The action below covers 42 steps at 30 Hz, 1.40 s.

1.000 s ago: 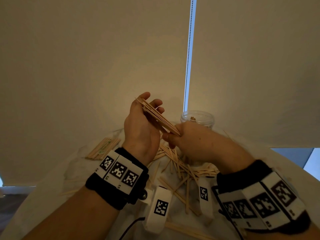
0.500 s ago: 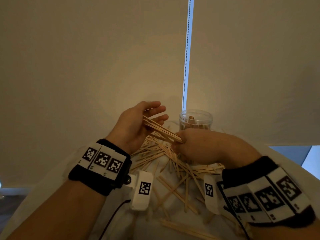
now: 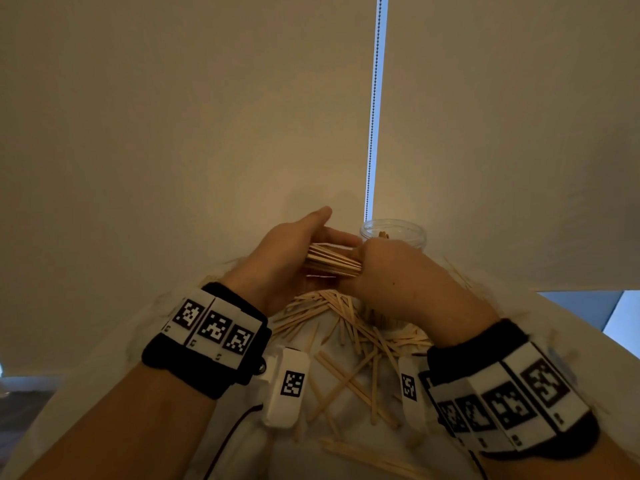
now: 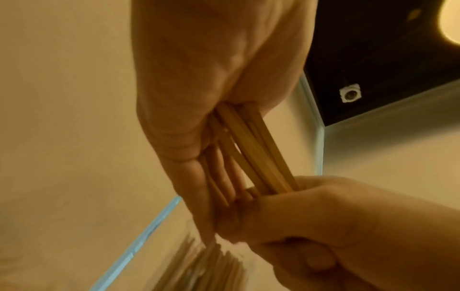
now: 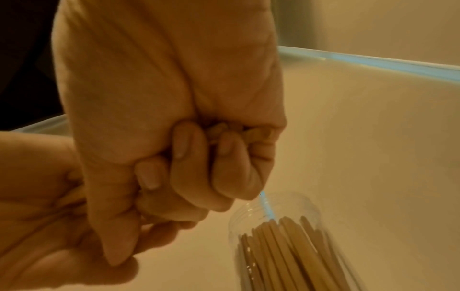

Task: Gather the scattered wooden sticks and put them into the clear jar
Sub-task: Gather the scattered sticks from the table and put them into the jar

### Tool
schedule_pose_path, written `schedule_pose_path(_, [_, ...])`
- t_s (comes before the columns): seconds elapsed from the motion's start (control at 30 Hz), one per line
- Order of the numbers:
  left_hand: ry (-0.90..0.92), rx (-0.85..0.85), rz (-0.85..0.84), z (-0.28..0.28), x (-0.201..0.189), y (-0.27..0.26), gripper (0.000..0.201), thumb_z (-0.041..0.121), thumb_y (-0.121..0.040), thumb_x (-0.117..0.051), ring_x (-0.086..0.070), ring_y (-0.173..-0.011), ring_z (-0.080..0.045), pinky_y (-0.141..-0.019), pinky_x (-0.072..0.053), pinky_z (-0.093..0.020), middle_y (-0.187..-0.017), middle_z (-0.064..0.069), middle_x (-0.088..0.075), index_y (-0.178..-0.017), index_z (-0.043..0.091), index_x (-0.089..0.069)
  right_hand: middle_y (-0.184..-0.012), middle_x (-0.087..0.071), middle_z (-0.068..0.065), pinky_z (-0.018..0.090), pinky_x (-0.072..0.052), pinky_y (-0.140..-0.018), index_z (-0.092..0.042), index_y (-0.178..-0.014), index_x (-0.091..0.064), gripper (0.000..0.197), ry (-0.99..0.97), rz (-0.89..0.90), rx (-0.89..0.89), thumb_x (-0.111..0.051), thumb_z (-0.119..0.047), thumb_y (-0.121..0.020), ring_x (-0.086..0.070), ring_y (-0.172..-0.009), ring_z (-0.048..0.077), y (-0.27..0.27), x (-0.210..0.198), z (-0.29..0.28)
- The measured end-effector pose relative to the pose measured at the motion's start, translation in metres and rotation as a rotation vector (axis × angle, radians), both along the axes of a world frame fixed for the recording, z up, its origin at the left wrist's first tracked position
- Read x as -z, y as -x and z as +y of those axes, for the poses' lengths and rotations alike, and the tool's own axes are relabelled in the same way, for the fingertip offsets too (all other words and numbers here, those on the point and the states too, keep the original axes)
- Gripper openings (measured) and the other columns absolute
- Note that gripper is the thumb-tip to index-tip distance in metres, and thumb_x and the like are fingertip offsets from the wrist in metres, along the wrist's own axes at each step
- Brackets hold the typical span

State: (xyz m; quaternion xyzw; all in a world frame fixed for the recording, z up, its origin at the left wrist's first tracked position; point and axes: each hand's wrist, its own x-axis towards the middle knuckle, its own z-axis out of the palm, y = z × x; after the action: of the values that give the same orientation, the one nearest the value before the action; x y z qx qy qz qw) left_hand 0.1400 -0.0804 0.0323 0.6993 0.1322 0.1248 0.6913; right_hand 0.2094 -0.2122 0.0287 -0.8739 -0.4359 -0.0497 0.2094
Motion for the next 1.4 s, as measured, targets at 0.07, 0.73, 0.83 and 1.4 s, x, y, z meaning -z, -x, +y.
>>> schedule_pose_path(0.07, [-0.092, 0.053, 0.042, 0.001, -0.002, 0.003, 0.049, 0.048, -0.102, -0.046, -0.074, -0.088, -0.025, -0.083, -0.06, -0.041, -0.099, -0.012, -0.078, -0.105, 0.011, -0.078, -0.081, -0.065, -0.006, 0.03, -0.056, -0.073, -0.023, -0.112, -0.069, 0.026, 0.038, -0.002, 0.037, -0.064, -0.034, -0.089, -0.064, -0.074, 0.012, -0.003, 0.002, 0.001])
schedule_pose_path(0.73, [-0.036, 0.02, -0.205, 0.001, 0.002, -0.001, 0.037, 0.029, -0.095, -0.066, -0.066, -0.056, -0.015, -0.053, -0.057, -0.017, -0.08, -0.019, -0.074, -0.097, -0.007, -0.074, -0.075, -0.059, 0.0, 0.027, -0.036, -0.057, -0.02, -0.088, -0.064, 0.027, -0.081, -0.396, 0.3, -0.056, -0.047, -0.091, -0.053, -0.068, 0.021, -0.011, 0.003, -0.003])
schedule_pose_path(0.83, [-0.036, 0.045, -0.193, -0.001, 0.001, 0.001, 0.034, 0.025, -0.094, -0.067, -0.069, -0.059, -0.017, -0.056, -0.059, -0.017, -0.089, -0.024, -0.075, -0.1, -0.008, -0.074, -0.076, -0.056, -0.001, 0.027, -0.035, -0.057, -0.021, -0.086, -0.067, 0.025, -0.062, -0.341, 0.278, -0.058, -0.044, -0.09, -0.053, -0.07, 0.019, -0.014, 0.003, -0.006])
schedule_pose_path(1.4, [0.354, 0.001, -0.228, 0.001, 0.007, -0.01, 0.028, 0.031, -0.095, -0.064, -0.06, -0.047, -0.008, -0.044, -0.051, -0.011, -0.081, -0.019, -0.071, -0.089, 0.003, -0.064, -0.046, -0.053, -0.008, 0.021, -0.031, -0.05, -0.019, -0.074, -0.072, 0.044, -0.481, 0.065, 0.046, -0.049, -0.047, -0.1, -0.048, -0.042, 0.0, -0.017, -0.026, -0.03])
